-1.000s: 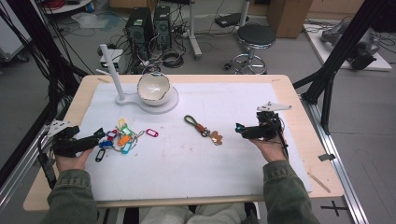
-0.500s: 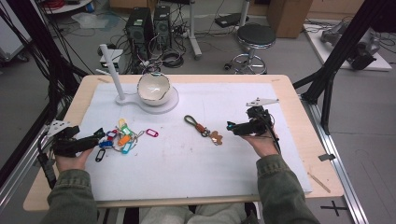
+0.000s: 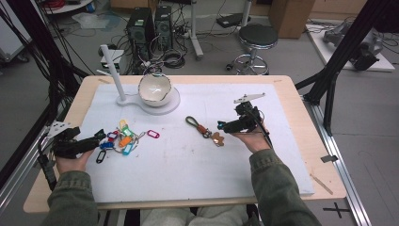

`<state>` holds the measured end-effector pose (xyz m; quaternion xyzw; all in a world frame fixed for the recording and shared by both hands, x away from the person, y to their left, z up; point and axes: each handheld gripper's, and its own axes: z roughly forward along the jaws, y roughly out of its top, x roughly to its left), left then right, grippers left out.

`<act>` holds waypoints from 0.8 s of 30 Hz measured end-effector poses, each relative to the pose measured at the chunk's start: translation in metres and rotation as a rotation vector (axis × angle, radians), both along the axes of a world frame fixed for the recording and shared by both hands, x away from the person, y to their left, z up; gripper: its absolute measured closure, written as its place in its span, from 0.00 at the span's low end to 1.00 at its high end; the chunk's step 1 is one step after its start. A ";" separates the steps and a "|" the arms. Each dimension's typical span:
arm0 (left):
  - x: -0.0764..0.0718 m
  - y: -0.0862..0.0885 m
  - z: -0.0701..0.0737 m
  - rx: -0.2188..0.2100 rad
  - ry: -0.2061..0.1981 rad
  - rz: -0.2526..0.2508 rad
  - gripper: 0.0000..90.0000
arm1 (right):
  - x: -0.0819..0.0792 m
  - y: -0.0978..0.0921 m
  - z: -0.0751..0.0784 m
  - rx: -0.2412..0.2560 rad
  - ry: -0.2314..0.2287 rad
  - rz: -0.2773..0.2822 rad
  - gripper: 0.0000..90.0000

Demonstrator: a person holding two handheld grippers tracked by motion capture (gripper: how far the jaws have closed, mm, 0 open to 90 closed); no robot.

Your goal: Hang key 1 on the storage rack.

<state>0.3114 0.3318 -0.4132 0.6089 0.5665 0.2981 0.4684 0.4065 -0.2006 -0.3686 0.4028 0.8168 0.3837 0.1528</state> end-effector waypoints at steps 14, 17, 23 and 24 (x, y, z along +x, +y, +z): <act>0.000 0.001 0.000 -0.002 -0.003 0.000 0.02 | 0.017 0.025 -0.008 -0.024 0.061 0.038 0.01; 0.000 0.000 0.000 0.001 -0.003 -0.002 0.02 | 0.020 0.031 -0.009 -0.030 0.062 0.046 0.01; -0.001 0.001 0.000 -0.004 -0.008 -0.002 0.02 | 0.025 0.043 -0.013 -0.047 0.076 0.062 0.01; -0.001 0.001 0.000 -0.004 -0.008 -0.002 0.02 | 0.026 0.045 -0.013 -0.047 0.080 0.064 0.01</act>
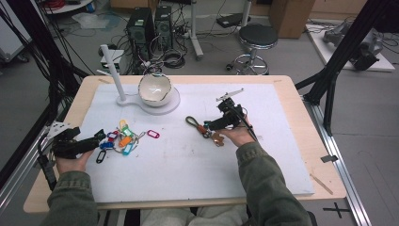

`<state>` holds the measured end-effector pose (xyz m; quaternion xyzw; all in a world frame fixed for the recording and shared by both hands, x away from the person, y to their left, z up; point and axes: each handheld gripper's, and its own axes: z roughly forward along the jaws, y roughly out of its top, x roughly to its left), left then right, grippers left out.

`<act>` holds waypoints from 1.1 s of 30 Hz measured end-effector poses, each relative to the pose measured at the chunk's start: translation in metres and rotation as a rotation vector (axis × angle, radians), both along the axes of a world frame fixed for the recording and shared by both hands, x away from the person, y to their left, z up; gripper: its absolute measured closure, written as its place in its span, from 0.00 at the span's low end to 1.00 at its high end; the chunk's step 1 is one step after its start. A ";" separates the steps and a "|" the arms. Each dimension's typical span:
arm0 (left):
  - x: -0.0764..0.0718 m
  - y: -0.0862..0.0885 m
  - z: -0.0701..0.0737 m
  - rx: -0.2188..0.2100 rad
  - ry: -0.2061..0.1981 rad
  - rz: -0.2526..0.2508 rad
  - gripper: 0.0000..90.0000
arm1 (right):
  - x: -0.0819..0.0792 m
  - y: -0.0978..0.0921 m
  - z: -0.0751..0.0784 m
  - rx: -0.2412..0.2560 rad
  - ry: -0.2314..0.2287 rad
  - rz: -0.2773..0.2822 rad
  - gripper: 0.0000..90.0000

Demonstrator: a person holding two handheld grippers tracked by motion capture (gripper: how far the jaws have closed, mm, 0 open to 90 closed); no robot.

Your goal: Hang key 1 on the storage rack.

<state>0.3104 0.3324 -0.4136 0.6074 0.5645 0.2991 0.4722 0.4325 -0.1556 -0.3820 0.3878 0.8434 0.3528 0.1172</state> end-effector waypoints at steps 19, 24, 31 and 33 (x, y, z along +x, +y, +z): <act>-0.001 0.001 0.000 0.002 0.005 -0.001 0.02 | 0.010 0.022 -0.019 -0.051 0.050 0.039 0.01; 0.000 0.001 -0.001 0.002 0.007 -0.004 0.02 | 0.013 0.024 -0.024 -0.064 0.060 0.030 0.05; -0.001 0.000 -0.001 0.002 0.009 -0.005 0.02 | 0.017 0.028 -0.033 -0.080 0.092 0.055 0.21; -0.001 0.000 -0.001 0.001 0.009 -0.005 0.02 | 0.016 0.029 -0.034 -0.081 0.094 0.079 0.28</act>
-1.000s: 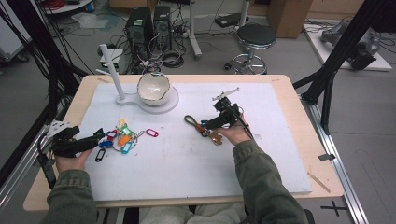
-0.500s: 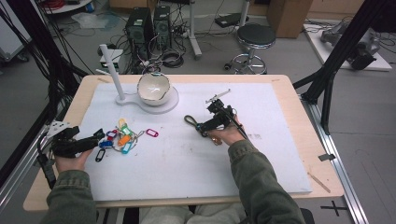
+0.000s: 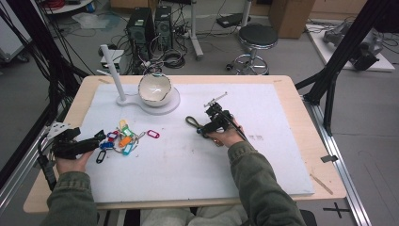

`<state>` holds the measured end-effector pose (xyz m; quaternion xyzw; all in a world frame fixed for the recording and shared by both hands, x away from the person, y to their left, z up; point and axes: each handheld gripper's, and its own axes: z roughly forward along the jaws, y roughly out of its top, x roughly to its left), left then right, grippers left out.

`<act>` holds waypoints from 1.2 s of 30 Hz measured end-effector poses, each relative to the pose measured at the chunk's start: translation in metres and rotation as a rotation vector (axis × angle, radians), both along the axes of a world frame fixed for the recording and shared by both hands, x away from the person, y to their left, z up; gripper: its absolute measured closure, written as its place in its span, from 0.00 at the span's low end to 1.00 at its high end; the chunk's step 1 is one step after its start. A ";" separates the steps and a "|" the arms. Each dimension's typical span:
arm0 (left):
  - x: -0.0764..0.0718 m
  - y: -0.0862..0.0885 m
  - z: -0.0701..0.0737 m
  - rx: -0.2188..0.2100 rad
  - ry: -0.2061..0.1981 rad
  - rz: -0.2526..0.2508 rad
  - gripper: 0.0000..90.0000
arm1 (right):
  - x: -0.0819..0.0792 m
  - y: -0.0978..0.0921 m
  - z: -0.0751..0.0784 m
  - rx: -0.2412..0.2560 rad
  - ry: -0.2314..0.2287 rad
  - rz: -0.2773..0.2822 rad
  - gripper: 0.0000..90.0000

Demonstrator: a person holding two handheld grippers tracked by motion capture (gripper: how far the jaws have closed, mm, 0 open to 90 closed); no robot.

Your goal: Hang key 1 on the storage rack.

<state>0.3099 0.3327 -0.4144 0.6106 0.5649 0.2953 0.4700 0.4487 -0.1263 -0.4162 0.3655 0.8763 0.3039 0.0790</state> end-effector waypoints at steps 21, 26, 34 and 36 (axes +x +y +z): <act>0.000 0.001 0.000 -0.004 -0.002 -0.004 0.02 | -0.005 0.010 -0.007 -0.060 -0.027 0.061 0.81; 0.000 0.000 0.000 -0.005 -0.004 -0.004 0.02 | -0.007 0.011 -0.006 -0.059 -0.030 0.054 0.84; 0.000 0.000 0.000 -0.006 -0.004 -0.004 0.02 | -0.003 0.004 -0.003 0.009 0.022 0.044 0.85; 0.000 0.000 0.000 -0.006 -0.003 -0.004 0.02 | -0.003 0.002 0.000 0.033 0.028 0.034 0.85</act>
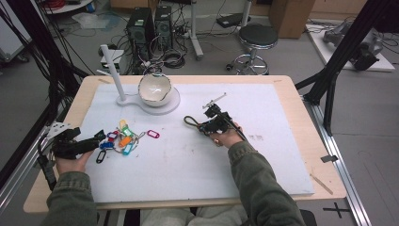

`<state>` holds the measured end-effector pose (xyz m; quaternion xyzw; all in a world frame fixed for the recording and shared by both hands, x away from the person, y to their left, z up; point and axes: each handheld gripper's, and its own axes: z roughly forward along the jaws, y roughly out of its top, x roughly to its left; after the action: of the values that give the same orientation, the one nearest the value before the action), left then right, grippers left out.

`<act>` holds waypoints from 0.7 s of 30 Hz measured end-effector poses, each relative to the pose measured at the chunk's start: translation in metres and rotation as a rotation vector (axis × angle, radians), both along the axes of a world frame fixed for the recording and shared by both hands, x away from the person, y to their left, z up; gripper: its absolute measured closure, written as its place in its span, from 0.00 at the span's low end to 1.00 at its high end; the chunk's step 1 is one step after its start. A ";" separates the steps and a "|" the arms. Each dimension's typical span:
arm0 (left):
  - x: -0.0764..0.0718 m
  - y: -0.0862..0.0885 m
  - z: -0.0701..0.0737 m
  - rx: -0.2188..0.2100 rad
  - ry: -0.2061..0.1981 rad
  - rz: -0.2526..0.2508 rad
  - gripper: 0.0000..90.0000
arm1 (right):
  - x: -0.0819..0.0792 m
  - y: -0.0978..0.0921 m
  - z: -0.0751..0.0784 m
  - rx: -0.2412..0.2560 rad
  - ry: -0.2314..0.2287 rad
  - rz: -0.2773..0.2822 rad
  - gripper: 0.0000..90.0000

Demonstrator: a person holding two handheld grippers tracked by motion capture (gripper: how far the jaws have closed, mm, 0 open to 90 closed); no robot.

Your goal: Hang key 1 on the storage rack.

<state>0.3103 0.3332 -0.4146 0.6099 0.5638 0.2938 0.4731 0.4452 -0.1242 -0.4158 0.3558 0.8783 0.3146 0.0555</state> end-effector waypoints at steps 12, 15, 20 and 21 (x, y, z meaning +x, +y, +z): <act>0.000 -0.001 0.000 -0.002 -0.004 -0.006 0.02 | -0.003 -0.012 0.029 0.107 -0.022 -0.011 0.85; 0.000 -0.001 0.000 -0.003 -0.004 -0.006 0.02 | -0.003 -0.010 0.036 0.124 -0.024 -0.005 0.85; 0.000 0.000 0.000 -0.003 -0.004 -0.006 0.02 | -0.001 -0.003 0.051 0.156 -0.031 0.006 0.85; 0.000 0.000 0.000 -0.003 -0.004 -0.006 0.02 | -0.001 -0.002 0.054 0.160 -0.028 0.006 0.85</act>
<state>0.3103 0.3328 -0.4145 0.6104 0.5614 0.2929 0.4759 0.4441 -0.1258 -0.3616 0.3520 0.8505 0.3890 0.0384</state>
